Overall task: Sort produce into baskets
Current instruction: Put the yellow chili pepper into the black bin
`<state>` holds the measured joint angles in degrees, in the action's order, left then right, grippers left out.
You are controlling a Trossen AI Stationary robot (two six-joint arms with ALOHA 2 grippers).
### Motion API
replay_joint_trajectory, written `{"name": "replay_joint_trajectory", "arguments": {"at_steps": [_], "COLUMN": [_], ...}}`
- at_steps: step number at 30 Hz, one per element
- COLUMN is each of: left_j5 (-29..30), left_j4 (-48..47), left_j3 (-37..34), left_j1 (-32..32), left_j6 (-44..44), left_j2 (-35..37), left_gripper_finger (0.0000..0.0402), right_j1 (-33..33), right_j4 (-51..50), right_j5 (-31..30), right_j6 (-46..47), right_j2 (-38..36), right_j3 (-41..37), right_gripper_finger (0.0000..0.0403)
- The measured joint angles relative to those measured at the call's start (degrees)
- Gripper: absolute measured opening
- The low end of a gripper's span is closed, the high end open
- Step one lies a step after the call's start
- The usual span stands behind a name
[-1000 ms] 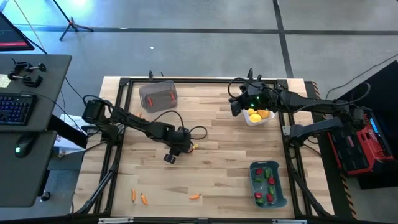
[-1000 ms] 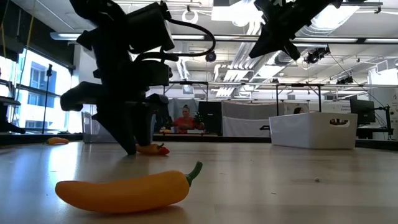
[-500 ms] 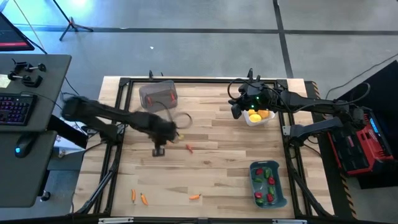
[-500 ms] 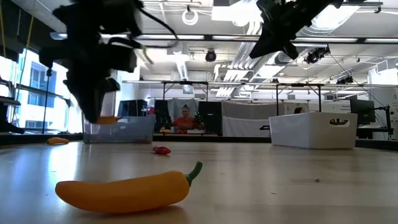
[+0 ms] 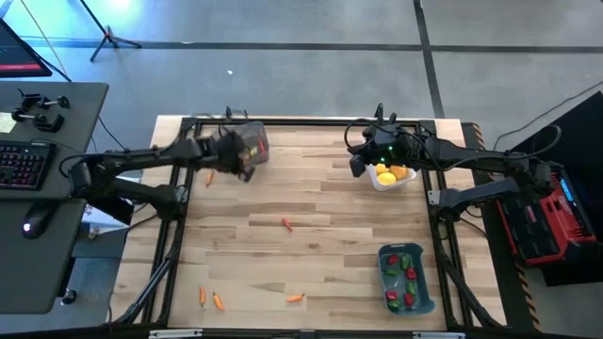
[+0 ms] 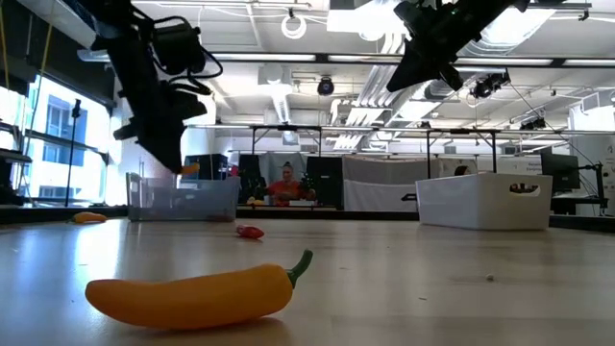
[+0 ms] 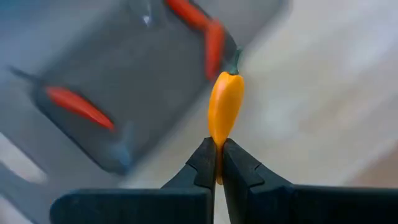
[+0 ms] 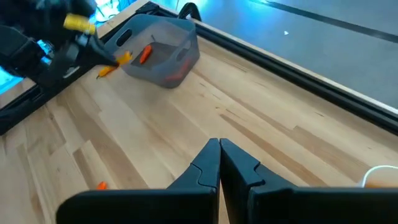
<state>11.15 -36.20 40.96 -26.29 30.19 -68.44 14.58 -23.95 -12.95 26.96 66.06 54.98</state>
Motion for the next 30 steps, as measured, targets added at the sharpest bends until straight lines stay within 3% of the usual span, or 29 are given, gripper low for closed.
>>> {"name": "replay_joint_trajectory", "arguments": {"at_steps": [7,17,20,22,25,30], "left_j5": [-0.11,-3.22,-7.91,-9.05,-4.78,8.76], "left_j4": [-0.28,-5.67,-10.83,-16.9,-24.05,-26.56], "left_j3": [5.22,5.63,7.06,9.28,11.25,6.62], "left_j1": [-9.79,-14.2,-14.12,-12.62,-6.85,9.01], "left_j6": [-5.16,-6.6,-6.68,-5.59,-1.92,17.86], "left_j2": [-0.84,-2.17,-1.75,-1.75,-1.46,1.14], "left_gripper_finger": [0.0017,0.0169,0.0193,0.019,0.0155,0.0027], "right_j1": [-0.02,-0.01,0.0,0.0,0.01,0.0], "right_j4": [0.18,0.2,0.2,0.18,0.2,0.06], "right_j5": [-0.37,-0.37,-0.37,-0.37,-0.37,-0.37], "right_j6": [1.25,1.51,1.51,1.51,1.51,1.51], "right_j2": [0.0,0.0,0.0,0.0,0.0,0.0], "right_j3": [0.0,0.0,0.0,0.0,0.0,0.0], "right_gripper_finger": [0.0,0.0,0.0,0.0,0.0,0.0]}}
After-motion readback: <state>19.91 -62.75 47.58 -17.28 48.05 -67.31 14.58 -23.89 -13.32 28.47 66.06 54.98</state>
